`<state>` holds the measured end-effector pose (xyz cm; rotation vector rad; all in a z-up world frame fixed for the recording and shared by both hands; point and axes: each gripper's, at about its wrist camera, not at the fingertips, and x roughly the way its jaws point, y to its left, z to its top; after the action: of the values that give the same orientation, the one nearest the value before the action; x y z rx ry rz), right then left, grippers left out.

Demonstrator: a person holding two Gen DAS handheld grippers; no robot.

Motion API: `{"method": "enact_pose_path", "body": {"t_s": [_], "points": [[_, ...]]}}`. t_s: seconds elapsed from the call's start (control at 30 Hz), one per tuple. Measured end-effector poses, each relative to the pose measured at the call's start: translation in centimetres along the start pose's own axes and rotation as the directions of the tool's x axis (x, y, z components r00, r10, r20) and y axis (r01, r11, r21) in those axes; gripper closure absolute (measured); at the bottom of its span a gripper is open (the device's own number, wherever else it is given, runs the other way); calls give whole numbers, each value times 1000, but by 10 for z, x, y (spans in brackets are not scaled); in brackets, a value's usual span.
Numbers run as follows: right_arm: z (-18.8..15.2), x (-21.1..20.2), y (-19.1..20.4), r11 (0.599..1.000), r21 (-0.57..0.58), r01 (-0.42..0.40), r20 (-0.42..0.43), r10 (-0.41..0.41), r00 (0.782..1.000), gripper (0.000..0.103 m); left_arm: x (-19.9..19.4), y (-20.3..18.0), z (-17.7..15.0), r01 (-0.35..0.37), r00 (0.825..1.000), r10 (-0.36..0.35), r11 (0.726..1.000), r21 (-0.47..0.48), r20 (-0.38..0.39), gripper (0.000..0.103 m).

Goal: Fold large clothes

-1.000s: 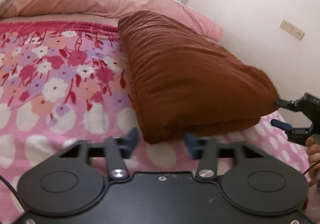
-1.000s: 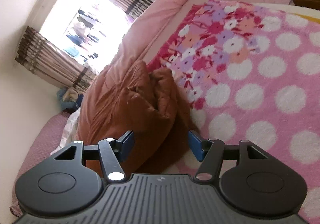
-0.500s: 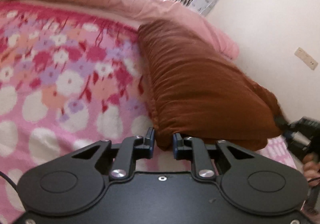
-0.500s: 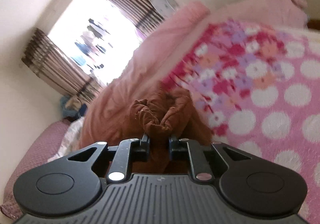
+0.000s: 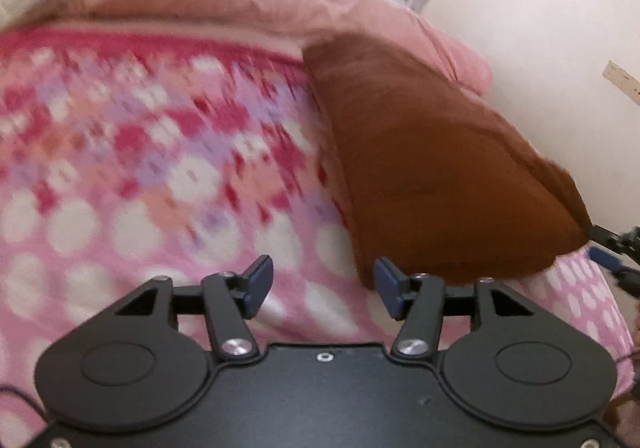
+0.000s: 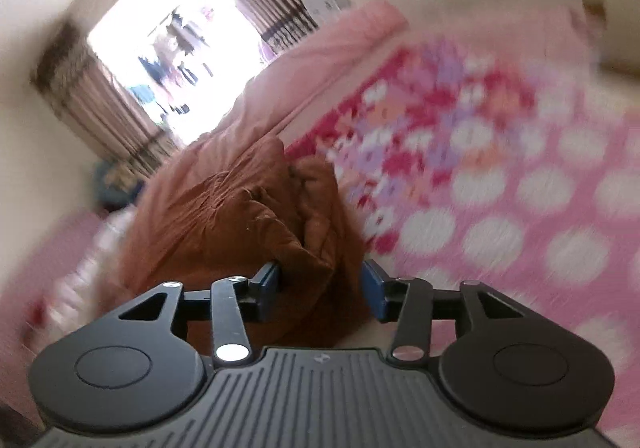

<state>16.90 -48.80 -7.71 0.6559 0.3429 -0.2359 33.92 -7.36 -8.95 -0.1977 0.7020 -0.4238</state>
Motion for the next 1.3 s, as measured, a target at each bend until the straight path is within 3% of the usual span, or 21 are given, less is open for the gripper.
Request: {"method": "enact_pose_path", "body": {"t_s": [0.07,0.23,0.33,0.4,0.57,0.7,0.97,1.07,1.17,1.3], "points": [[4,-12,18,995,-97,36,51,-31,998,48,-12,-3,15,23,998,-22,1000,-12,57,42],[6,-20,73,962,-272,19,129,17,992,57,-19,-42,45,116,979,-122,992,45,161,33],[3,-1,89,950,-311,40,110,-6,994,62,-3,-67,51,193,967,-205,977,90,153,32],[-2,14,94,938,-334,91,111,-57,992,63,13,-80,51,206,966,-220,972,109,136,32],[-15,38,88,925,-340,170,69,-156,985,65,54,-83,42,195,979,-199,978,78,47,33],[-22,46,83,921,-346,182,54,-174,983,69,65,-77,33,209,975,-213,975,71,65,32],[-24,49,75,932,-324,161,32,-159,987,69,60,-83,31,197,977,-202,978,75,62,32],[-17,42,79,936,-318,152,26,-151,988,69,51,-83,44,202,977,-206,978,60,63,33],[-2,30,89,942,-311,123,63,-108,992,69,39,-88,61,184,975,-192,980,78,116,33],[17,33,109,934,-345,92,96,-63,993,69,49,-95,84,146,979,-159,984,104,129,33]]}}
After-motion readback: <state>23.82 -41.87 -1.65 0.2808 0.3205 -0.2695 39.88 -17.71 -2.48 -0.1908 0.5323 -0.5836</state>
